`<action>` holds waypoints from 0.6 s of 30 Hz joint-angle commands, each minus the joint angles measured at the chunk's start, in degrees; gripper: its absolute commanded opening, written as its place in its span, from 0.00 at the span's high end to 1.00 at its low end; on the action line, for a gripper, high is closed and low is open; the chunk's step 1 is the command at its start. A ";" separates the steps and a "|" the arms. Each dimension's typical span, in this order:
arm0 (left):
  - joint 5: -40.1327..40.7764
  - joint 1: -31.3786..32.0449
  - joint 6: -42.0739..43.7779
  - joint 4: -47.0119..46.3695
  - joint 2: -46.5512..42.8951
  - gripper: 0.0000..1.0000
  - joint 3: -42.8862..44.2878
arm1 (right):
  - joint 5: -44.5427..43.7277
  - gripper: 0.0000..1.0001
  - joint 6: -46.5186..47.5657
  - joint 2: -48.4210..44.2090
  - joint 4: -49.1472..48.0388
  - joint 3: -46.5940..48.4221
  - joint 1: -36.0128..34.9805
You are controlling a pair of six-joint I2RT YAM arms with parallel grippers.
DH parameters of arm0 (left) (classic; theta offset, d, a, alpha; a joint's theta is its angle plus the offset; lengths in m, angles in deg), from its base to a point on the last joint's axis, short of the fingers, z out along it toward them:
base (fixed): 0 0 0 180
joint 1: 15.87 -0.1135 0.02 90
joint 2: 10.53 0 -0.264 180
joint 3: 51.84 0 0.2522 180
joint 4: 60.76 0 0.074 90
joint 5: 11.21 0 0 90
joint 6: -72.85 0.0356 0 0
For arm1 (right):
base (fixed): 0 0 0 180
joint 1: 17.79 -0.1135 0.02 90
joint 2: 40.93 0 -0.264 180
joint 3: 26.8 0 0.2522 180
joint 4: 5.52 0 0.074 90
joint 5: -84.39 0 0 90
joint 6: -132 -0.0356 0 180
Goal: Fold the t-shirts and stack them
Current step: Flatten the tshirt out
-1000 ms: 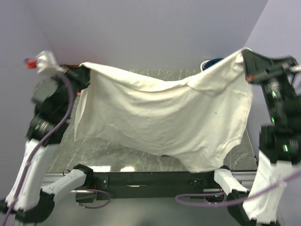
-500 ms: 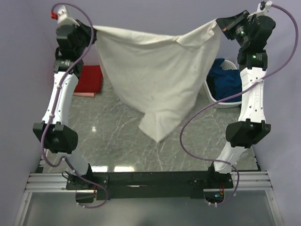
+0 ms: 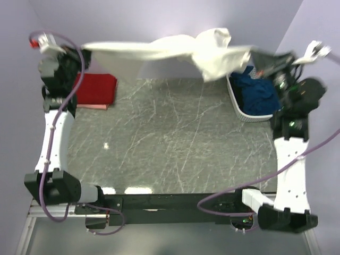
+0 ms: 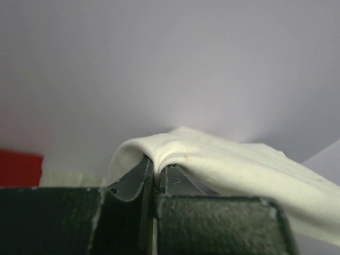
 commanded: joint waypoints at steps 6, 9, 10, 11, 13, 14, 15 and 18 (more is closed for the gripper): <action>-5.55 -0.51 -13.90 -8.09 -12.62 0.96 -43.21 | 0.43 1.00 -0.29 -17.66 2.22 -50.40 -0.26; -6.95 -0.50 -16.01 -9.84 -14.04 0.96 -55.12 | -1.25 1.00 1.82 -23.73 6.10 -61.34 -0.26; -6.87 -0.42 -16.54 -9.58 -14.39 0.95 -57.50 | -1.16 1.00 2.53 -24.89 6.97 -63.45 -0.26; -7.39 -0.50 -17.15 -10.19 -15.00 0.96 -61.96 | -1.42 1.00 2.36 -25.69 9.50 -66.61 -0.26; -6.34 -0.42 -17.60 -9.14 -15.88 0.96 -65.06 | -0.02 1.00 2.27 -27.01 10.32 -69.00 -0.26; -6.25 -0.42 -17.60 -9.14 -17.02 0.96 -67.51 | 0.16 1.00 1.92 -27.01 11.45 -69.97 -0.26; -5.47 -0.42 -17.51 -8.79 -17.46 0.96 -68.41 | -0.18 1.00 1.66 -27.01 12.24 -69.98 -0.26; -4.59 -0.42 -18.30 -7.82 -18.87 0.97 -70.44 | 1.13 1.00 0.86 -25.53 11.90 -68.85 -0.17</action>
